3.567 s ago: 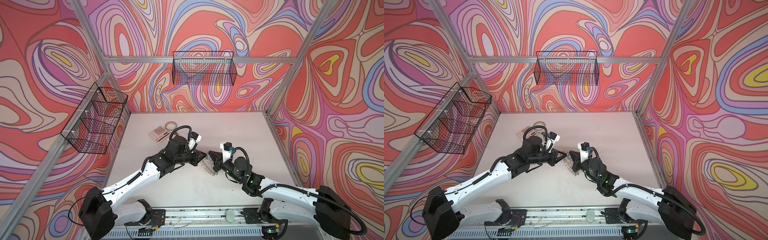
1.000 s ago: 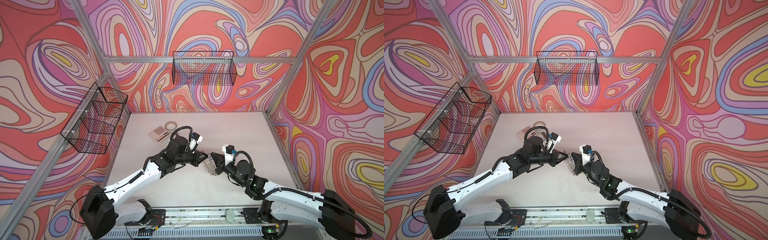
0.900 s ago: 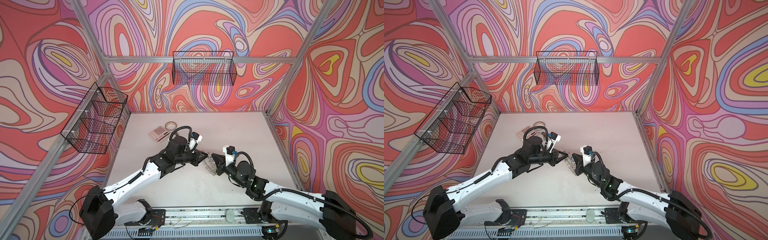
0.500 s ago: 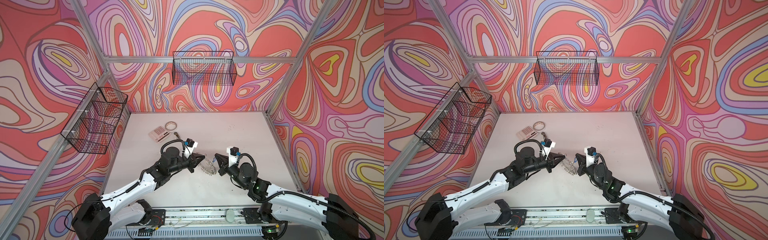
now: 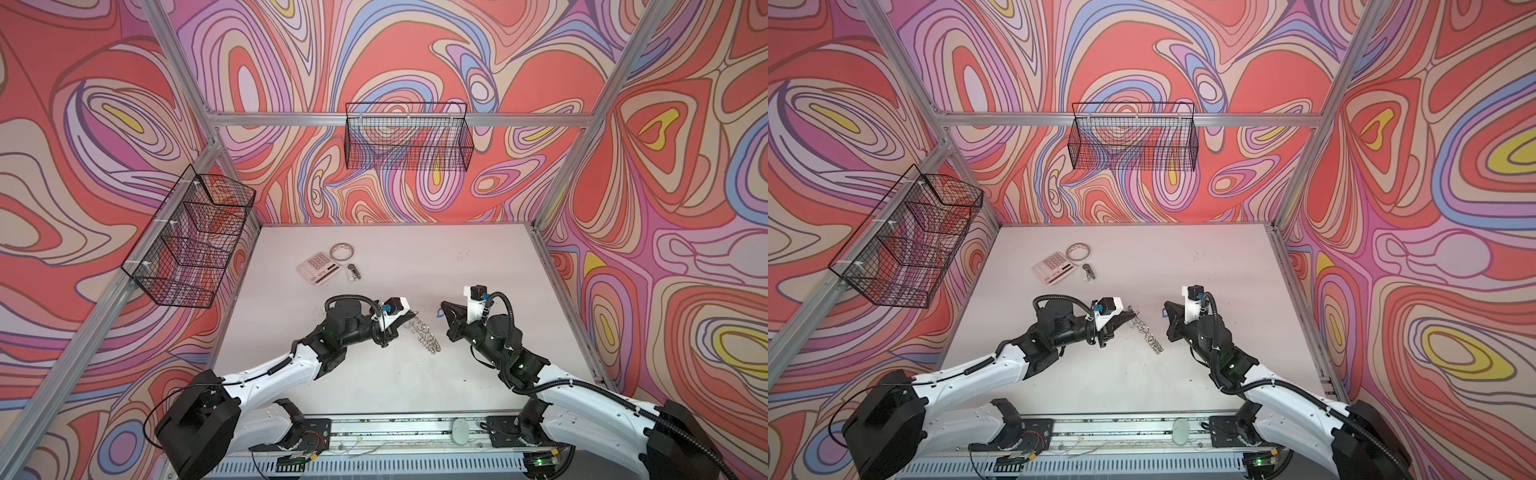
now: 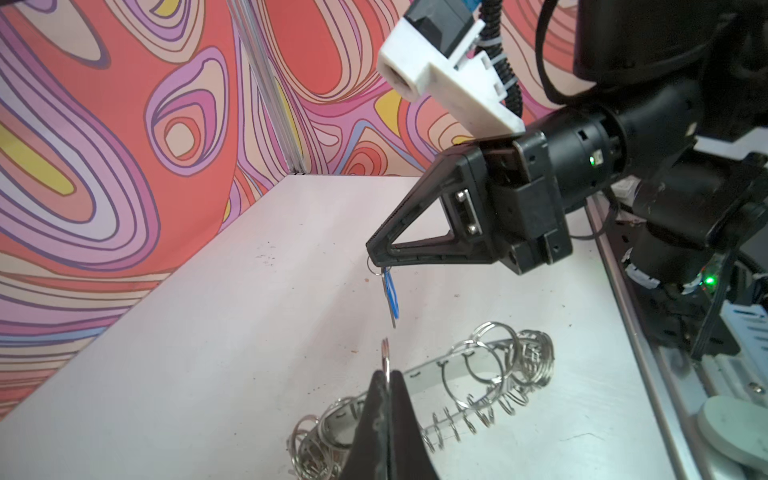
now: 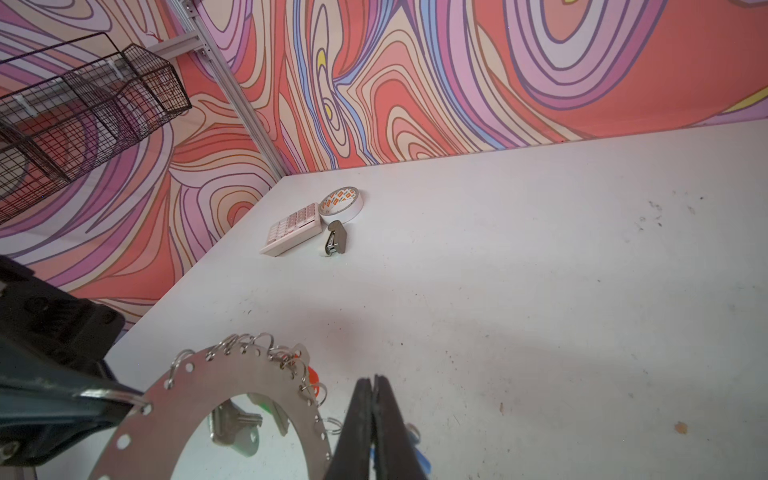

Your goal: Put the keys on the keyring

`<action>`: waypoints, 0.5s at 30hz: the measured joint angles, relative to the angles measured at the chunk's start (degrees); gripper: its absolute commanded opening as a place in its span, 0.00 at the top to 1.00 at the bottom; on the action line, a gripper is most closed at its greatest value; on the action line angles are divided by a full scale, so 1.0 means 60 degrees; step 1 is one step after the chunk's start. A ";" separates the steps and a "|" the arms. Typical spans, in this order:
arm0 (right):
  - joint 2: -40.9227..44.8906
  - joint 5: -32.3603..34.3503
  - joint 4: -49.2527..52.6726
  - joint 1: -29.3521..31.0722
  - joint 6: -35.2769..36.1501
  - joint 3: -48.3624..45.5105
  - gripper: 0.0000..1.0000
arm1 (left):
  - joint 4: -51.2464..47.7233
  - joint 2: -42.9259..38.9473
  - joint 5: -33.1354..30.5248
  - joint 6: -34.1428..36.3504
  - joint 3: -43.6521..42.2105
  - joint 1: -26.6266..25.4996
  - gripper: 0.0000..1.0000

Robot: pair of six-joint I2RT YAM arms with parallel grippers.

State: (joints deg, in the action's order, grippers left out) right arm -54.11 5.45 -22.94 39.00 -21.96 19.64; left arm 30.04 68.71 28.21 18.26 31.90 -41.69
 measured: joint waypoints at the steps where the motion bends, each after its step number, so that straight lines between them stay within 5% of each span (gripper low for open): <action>1: -0.0087 -0.0138 0.0025 -0.0073 -0.0011 0.0018 1.00 | -0.0127 0.0015 -0.0040 0.0357 0.0080 0.0000 1.00; 15: -0.1694 -0.1774 -0.0328 -0.0896 -0.0291 0.0331 1.00 | -0.1308 0.0703 -0.1031 0.4903 0.0896 -0.0237 1.00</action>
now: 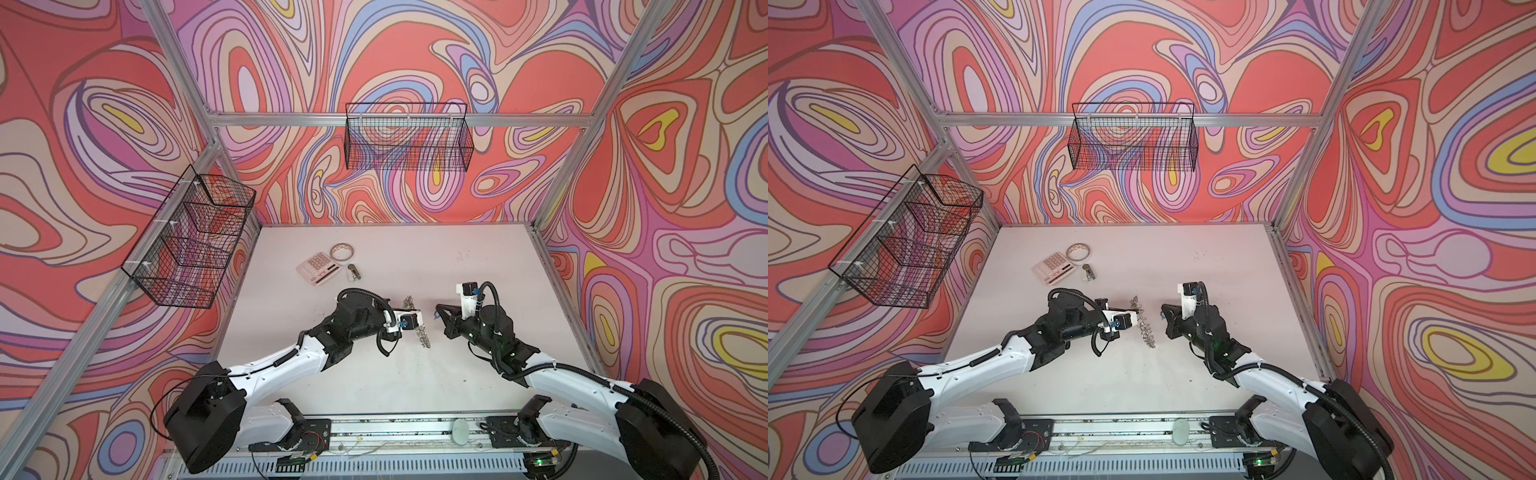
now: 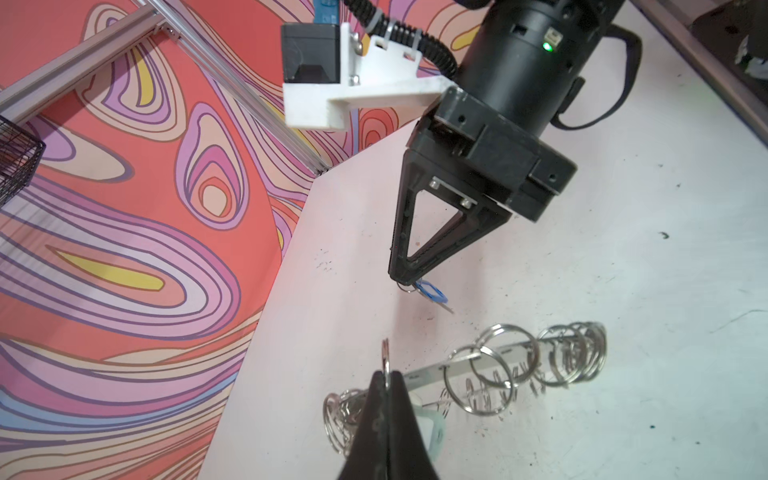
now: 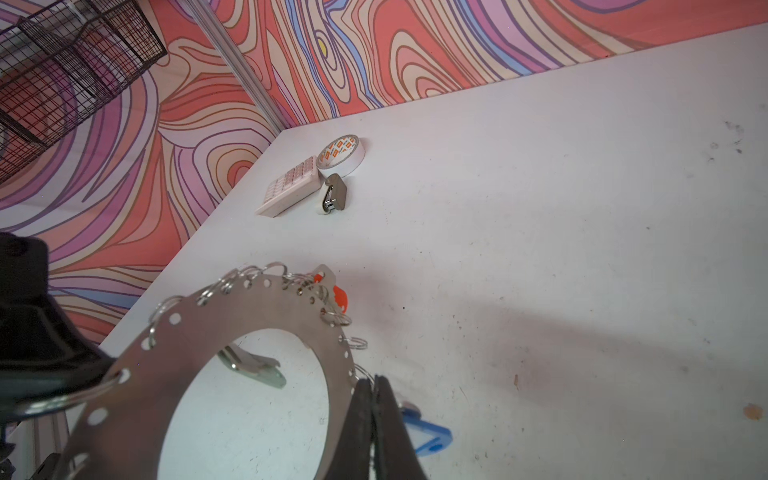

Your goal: Put the keys on the keyring

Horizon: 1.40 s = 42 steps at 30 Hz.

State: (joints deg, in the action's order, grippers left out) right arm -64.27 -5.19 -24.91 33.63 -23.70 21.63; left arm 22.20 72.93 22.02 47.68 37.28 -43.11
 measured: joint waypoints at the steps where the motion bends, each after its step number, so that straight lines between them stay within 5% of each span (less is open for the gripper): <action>1: -0.0051 -0.0058 -0.0011 -0.0018 0.0000 0.0040 1.00 | 0.0000 0.0073 -0.0066 0.0189 0.0004 -0.0007 1.00; 25: -0.0102 -0.0197 -0.0270 -0.0095 -0.0204 0.0106 1.00 | 0.1064 0.0685 -0.1304 0.2874 -0.0124 -0.0568 1.00; 32: 0.0197 -0.0106 -0.0262 -0.0102 -0.0324 -0.0044 1.00 | 0.1188 0.0747 -0.1512 0.2630 -0.0124 -0.0616 1.00; 42: 0.0455 -0.0055 -0.0262 -0.0102 -0.0386 -0.0153 1.00 | 0.0616 0.0812 -0.1920 0.0503 0.0535 -0.0623 1.00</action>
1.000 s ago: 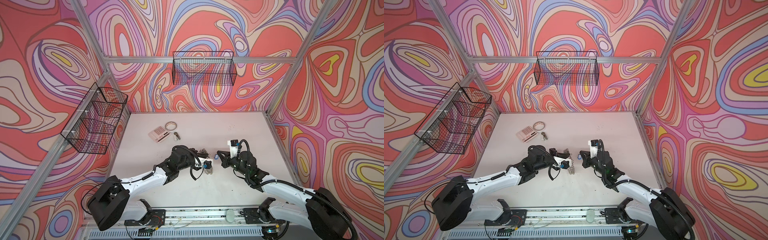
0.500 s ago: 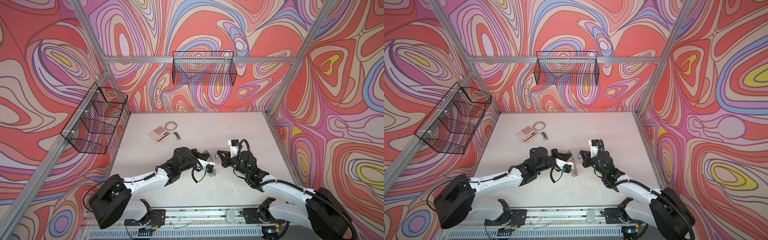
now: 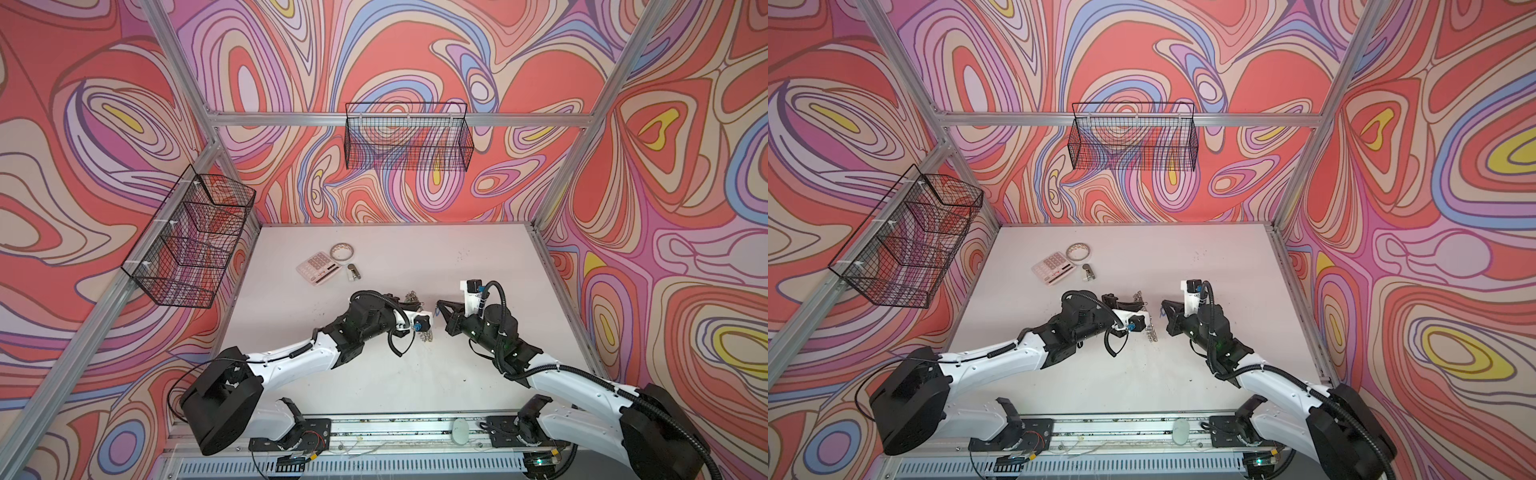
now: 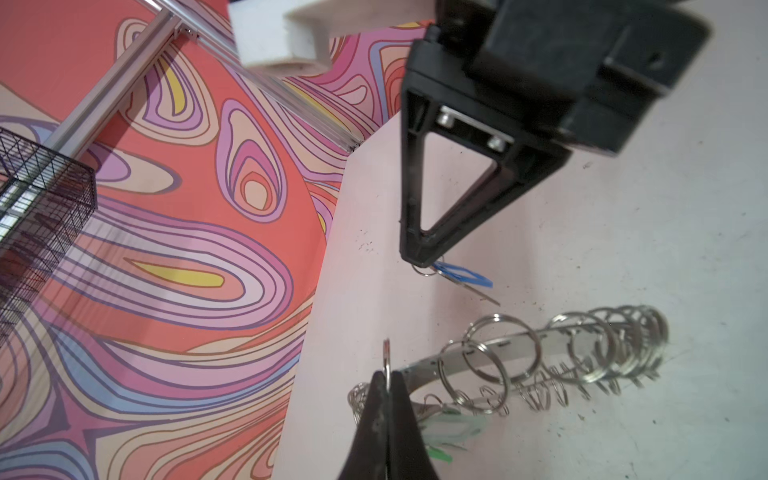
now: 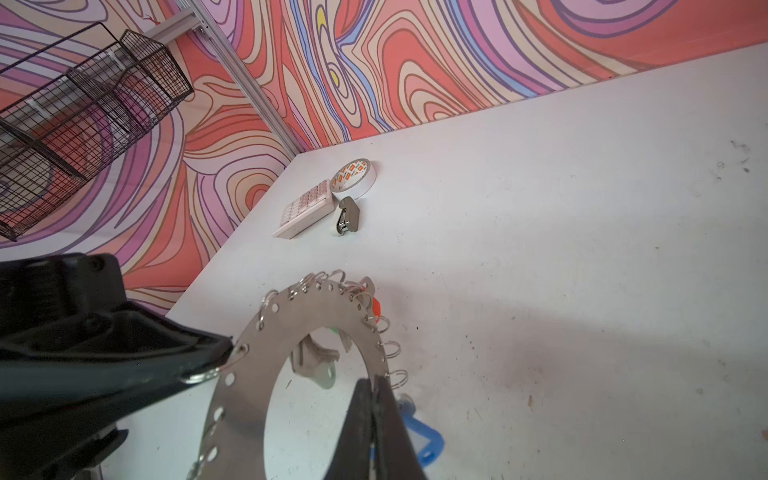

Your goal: Put the keys on the keyring

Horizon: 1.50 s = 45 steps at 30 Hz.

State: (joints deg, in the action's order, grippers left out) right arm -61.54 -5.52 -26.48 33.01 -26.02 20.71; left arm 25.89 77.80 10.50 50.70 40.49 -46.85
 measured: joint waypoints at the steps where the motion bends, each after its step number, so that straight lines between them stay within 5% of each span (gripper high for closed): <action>1: 0.0007 0.0000 0.0007 0.0000 -0.0015 -0.0036 1.00 | -0.0062 -0.0004 -0.0018 -0.0251 0.0066 0.0000 1.00; 17: 0.0007 -0.0273 0.0295 0.0000 -0.0066 -0.0131 1.00 | -0.1727 -0.0186 -0.1089 -0.4215 0.1027 0.0302 1.00; 30: -0.0015 -0.0277 0.1606 0.0652 -0.0189 -0.0138 1.00 | -0.3264 -0.3111 -0.1796 -0.7861 0.0193 0.1446 1.00; 39: -0.0841 0.0554 0.2004 0.2295 -0.1373 -0.0186 1.00 | -0.4725 -0.3322 -0.1435 -0.9162 0.0219 0.1621 1.00; 45: -0.1938 0.0933 0.2222 0.2415 -0.2029 -0.0157 1.00 | -0.4721 -0.3315 -0.0576 -0.9664 0.0219 0.1621 1.00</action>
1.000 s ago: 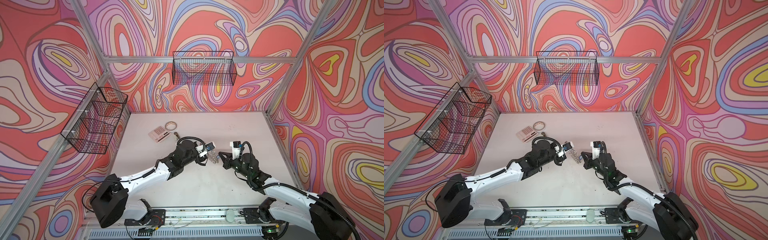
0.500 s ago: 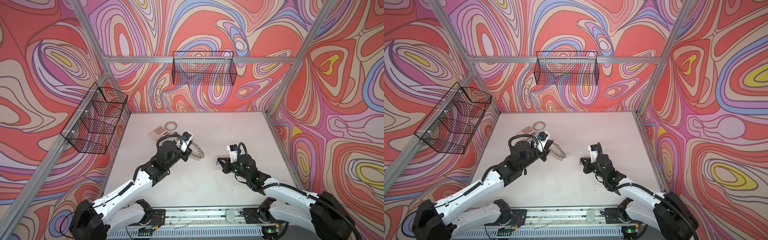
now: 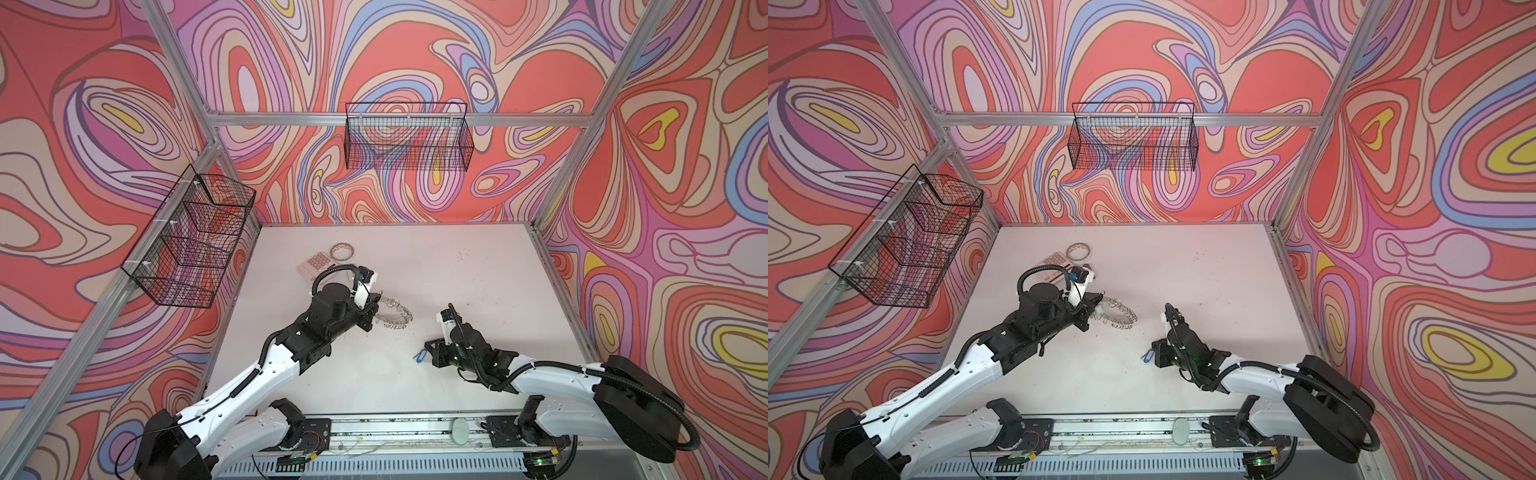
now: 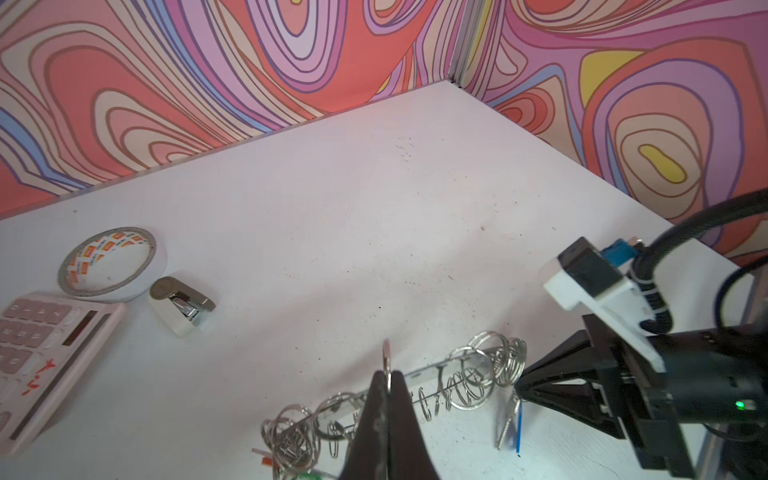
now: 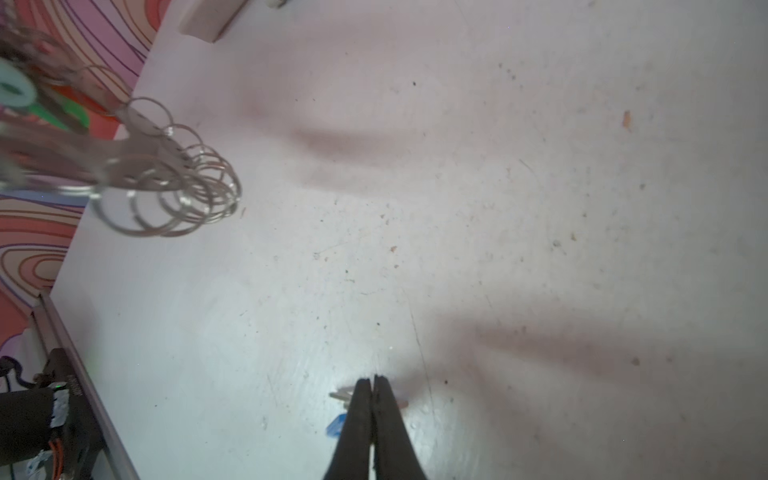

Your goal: Put the keys on the keyring

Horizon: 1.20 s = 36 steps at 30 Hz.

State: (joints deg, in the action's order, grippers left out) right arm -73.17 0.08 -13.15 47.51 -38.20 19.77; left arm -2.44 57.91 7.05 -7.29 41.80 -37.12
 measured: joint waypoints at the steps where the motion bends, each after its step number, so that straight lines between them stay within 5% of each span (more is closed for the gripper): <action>1: -0.0102 0.0073 0.0069 0.0000 -0.0069 0.0015 0.92 | -0.0004 0.0000 0.0117 -0.0058 0.0000 0.0000 1.00; 10: 0.0965 0.0645 0.0517 -0.0302 0.0080 0.0368 0.28 | -0.0117 -0.0120 0.0940 -0.0477 -0.0004 0.0000 1.00; 17: 0.2022 -0.0936 0.0255 -0.2626 0.1169 0.1290 0.02 | -0.0109 -0.0627 0.2269 -0.0619 -0.0102 0.0004 1.00; 22: 0.1523 -0.2805 -0.0197 -0.3304 0.2000 0.2827 0.02 | 0.0284 -0.0885 0.3370 -0.0521 -0.0306 0.0000 1.00; 29: 0.0936 -0.5883 -0.0729 -0.3348 0.2535 0.3752 0.31 | 0.1056 -0.0423 0.4663 -0.0481 -0.0306 0.0222 1.00; 36: 0.0386 -0.7690 -0.0922 -0.3351 0.2306 0.3759 0.43 | 0.1676 0.0885 0.5646 -0.0834 0.0004 0.0452 1.00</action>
State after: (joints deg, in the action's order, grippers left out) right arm -70.85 -46.06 -18.68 27.40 -24.36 42.33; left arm 7.62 63.22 40.93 -12.29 41.82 -34.41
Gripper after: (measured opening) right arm 0.600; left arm 0.048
